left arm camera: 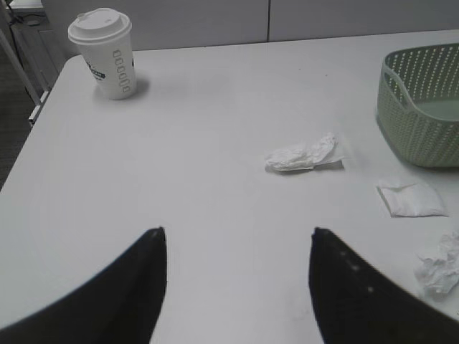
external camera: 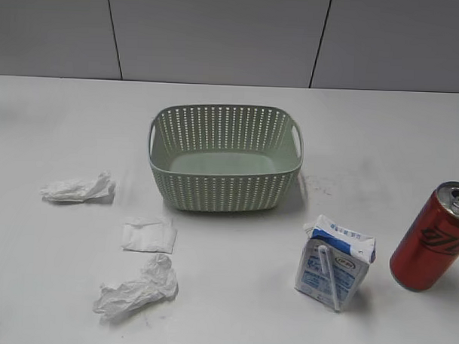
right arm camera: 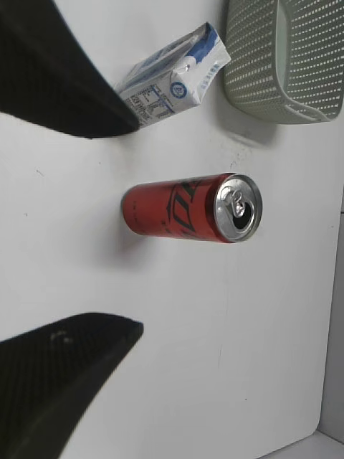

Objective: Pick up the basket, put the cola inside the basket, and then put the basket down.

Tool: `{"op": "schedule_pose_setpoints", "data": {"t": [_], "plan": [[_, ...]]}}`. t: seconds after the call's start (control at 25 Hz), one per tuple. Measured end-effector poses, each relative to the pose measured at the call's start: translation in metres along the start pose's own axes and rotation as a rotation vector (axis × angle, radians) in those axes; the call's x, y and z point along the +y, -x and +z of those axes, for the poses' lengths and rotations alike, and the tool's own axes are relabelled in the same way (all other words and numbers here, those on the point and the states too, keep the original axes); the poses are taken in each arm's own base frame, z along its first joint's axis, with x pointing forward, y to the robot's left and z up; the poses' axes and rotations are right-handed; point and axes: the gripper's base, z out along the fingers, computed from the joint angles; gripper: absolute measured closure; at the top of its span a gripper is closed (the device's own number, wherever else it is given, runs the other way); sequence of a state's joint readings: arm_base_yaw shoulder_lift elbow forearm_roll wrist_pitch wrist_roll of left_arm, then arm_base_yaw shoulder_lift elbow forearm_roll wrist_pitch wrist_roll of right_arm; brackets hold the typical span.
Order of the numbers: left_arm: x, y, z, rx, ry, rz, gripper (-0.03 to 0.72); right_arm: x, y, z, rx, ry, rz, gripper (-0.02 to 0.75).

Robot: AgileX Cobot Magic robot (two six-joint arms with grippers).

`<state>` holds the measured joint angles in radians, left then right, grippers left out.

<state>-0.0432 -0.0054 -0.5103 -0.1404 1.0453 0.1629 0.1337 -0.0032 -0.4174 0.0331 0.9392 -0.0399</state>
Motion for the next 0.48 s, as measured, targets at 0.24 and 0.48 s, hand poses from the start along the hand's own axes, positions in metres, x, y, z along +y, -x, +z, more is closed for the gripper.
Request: {"op": "schedule_pose_setpoints", "data": {"t": [0.24,0.48], "plan": [[0.0000,0.0000,0.0000,0.000,0.000,0.000,0.025,0.0000,0.0000,0.0000,0.000,0.000,0.000,0.166],[0.0000,0.0000,0.0000,0.000,0.000,0.000,0.020,0.0000,0.0000,0.0000,0.000,0.000,0.000,0.166]]}}
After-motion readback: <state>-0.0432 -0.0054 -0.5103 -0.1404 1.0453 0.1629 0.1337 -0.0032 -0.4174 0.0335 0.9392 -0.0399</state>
